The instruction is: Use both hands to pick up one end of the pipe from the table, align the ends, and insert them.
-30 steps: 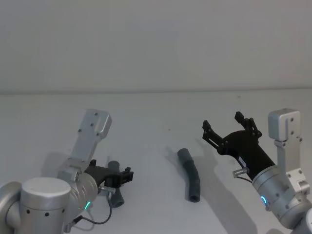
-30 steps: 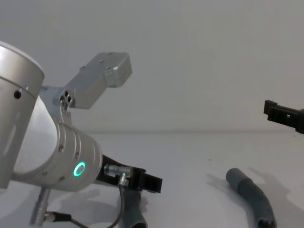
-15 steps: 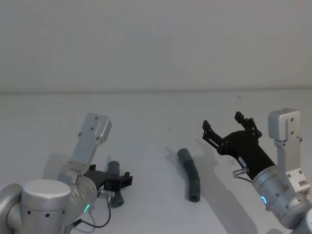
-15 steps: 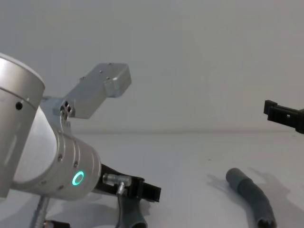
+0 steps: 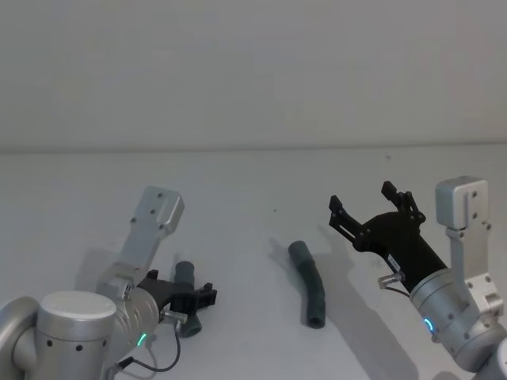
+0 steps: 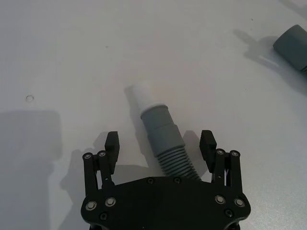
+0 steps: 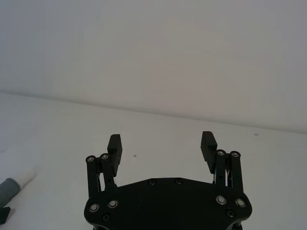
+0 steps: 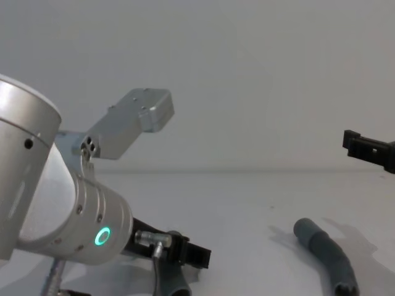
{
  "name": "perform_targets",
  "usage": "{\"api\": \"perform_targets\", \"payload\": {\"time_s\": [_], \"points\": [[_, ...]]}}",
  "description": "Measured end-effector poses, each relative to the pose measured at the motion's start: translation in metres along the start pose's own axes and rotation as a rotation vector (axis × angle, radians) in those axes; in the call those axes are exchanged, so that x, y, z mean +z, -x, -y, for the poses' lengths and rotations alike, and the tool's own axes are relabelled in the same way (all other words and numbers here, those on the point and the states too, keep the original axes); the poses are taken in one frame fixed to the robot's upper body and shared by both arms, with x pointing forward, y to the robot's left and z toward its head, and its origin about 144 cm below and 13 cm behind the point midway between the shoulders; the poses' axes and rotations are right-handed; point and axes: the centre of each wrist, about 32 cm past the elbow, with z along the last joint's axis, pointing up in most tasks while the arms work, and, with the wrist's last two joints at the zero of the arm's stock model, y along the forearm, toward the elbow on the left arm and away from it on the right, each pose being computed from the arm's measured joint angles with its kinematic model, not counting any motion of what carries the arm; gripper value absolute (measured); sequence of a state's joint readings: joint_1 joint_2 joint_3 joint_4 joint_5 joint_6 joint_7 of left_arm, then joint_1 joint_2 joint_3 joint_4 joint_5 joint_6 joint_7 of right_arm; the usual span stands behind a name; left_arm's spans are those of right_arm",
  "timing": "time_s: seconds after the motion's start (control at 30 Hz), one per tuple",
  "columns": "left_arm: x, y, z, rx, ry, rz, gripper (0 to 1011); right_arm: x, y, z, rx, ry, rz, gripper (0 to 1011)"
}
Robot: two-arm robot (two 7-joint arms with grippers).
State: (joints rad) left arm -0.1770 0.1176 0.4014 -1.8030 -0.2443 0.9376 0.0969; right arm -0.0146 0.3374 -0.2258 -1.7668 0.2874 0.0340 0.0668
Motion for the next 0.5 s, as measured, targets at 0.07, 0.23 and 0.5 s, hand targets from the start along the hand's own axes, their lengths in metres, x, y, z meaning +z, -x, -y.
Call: {"api": "perform_targets", "payload": {"time_s": [0.07,0.23,0.5], "points": [[0.0,-0.0001,0.0006,-0.003,-0.002,0.004,1001,0.0,0.0,0.0,0.0,0.0,0.0,1002],[0.0,-0.0005,0.0019,-0.008,-0.006,0.014,1001,0.0,0.0,0.0,0.0,0.0,0.0,1002],[0.0,-0.0007,0.0028,-0.012,-0.007,0.022,1001,0.0,0.0,0.0,0.0,0.0,0.0,1002]]}}
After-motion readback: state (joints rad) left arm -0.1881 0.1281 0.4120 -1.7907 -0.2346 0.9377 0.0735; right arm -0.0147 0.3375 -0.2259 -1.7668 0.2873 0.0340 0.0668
